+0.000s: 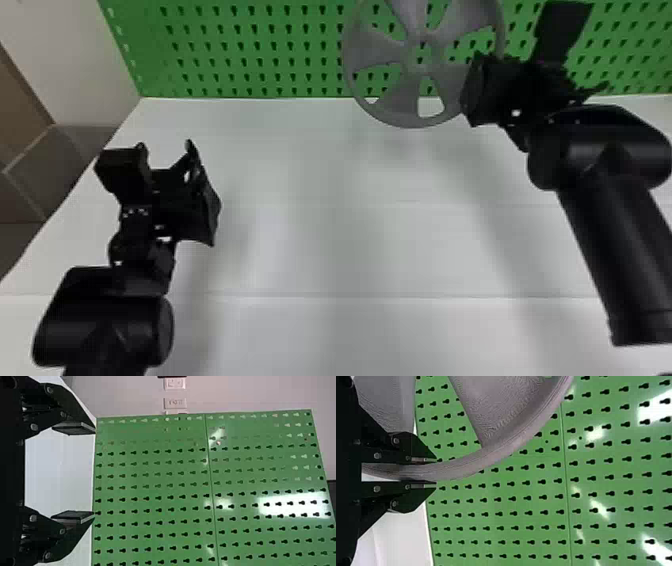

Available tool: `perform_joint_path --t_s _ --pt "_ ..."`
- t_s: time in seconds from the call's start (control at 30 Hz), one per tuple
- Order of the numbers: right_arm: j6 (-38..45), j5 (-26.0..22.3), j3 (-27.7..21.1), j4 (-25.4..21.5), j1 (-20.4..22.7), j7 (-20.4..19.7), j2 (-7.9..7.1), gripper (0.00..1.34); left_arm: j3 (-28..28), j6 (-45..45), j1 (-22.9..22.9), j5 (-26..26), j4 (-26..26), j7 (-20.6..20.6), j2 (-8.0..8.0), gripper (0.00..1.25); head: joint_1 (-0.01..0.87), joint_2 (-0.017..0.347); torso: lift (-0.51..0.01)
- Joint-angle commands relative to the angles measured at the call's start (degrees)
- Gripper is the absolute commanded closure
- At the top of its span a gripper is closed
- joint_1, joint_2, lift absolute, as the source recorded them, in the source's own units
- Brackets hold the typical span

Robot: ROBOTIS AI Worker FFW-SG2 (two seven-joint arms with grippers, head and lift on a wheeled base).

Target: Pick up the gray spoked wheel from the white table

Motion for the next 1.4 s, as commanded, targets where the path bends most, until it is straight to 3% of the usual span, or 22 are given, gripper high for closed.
perform_joint_path --t_s 0.0,0.27,0.43,0.77,1.03,1.37 --pt "-4.7 3.0 -0.3 -2.2 4.5 0.4 1.53 1.08 -0.4 0.0 -0.1 0.4 0.0 0.0 -0.02 0.49 0.779 0.074 -0.079" --pt "-11.7 4.4 -2.0 -3.4 11.2 0.5 3.46 1.08 -0.9 0.0 -0.1 1.2 0.0 0.0 -0.11 0.49 0.779 0.074 -0.079" --pt "-18.5 5.3 -1.6 -3.6 14.4 0.3 3.46 1.08 -1.5 0.0 -0.1 1.8 0.0 0.0 -0.11 0.49 0.779 0.074 -0.079" --pt "-27.0 4.5 -3.0 -3.9 21.7 0.3 4.87 1.08 -2.8 0.0 -0.5 2.3 0.0 0.0 -0.11 0.49 0.779 0.074 -0.079" --pt "-30.8 6.2 -3.5 -5.1 26.1 0.3 4.78 1.08 -3.5 -0.4 -0.1 3.2 0.2 0.0 -0.28 0.49 0.779 0.074 -0.079" --pt "-30.9 7.4 -3.1 -7.3 27.6 0.3 4.17 1.08 -3.8 -1.1 0.3 4.5 0.7 0.0 -0.46 0.49 0.779 0.074 -0.079"
